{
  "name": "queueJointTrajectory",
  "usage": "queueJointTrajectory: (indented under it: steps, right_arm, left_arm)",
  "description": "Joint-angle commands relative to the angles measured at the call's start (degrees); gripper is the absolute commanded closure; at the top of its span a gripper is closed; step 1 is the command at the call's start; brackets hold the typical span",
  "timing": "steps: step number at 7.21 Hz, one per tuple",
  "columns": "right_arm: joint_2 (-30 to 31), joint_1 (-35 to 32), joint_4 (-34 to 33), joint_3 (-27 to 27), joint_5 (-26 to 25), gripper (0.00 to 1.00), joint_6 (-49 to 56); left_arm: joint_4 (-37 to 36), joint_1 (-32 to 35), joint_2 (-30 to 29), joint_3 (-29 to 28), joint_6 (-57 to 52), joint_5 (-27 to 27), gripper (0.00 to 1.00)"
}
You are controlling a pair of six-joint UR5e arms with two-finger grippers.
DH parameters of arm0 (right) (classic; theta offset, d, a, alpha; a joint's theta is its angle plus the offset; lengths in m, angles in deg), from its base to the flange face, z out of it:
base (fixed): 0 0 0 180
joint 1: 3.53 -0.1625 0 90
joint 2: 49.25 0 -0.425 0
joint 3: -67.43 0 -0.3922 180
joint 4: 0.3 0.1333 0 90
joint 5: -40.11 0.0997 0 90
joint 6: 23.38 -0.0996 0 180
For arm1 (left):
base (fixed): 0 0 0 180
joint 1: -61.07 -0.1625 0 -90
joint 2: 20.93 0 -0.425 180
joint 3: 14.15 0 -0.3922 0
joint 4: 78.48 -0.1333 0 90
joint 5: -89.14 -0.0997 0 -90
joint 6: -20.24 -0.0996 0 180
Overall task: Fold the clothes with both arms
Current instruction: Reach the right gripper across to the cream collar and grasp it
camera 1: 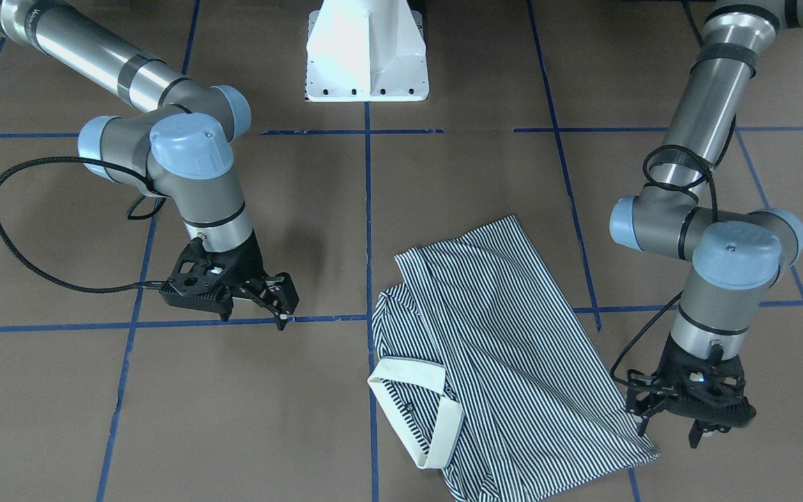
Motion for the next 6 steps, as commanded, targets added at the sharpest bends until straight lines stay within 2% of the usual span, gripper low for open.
queueJointTrajectory:
  steps: [1,2,4,6]
  right_arm:
    - [-12.4,1.5,0.4,13.2,-3.8,0.13,-8.9]
    - [-15.7,3.3,2.0,17.2,-7.8,0.12,-14.8]
    - [-20.5,5.5,6.1,27.3,-12.2,0.12,-18.1]
    - [-23.1,6.6,10.2,32.0,-13.9,0.12,-18.1]
  left_arm:
    - [0.0,0.1,2.2,2.9,-0.1,1.0,0.0]
    - [0.0,0.1,2.2,2.9,0.0,1.0,0.0]
    - [0.0,0.1,2.3,2.9,0.2,1.0,0.0]
    - [0.0,0.1,2.9,2.9,0.5,1.0,0.0]
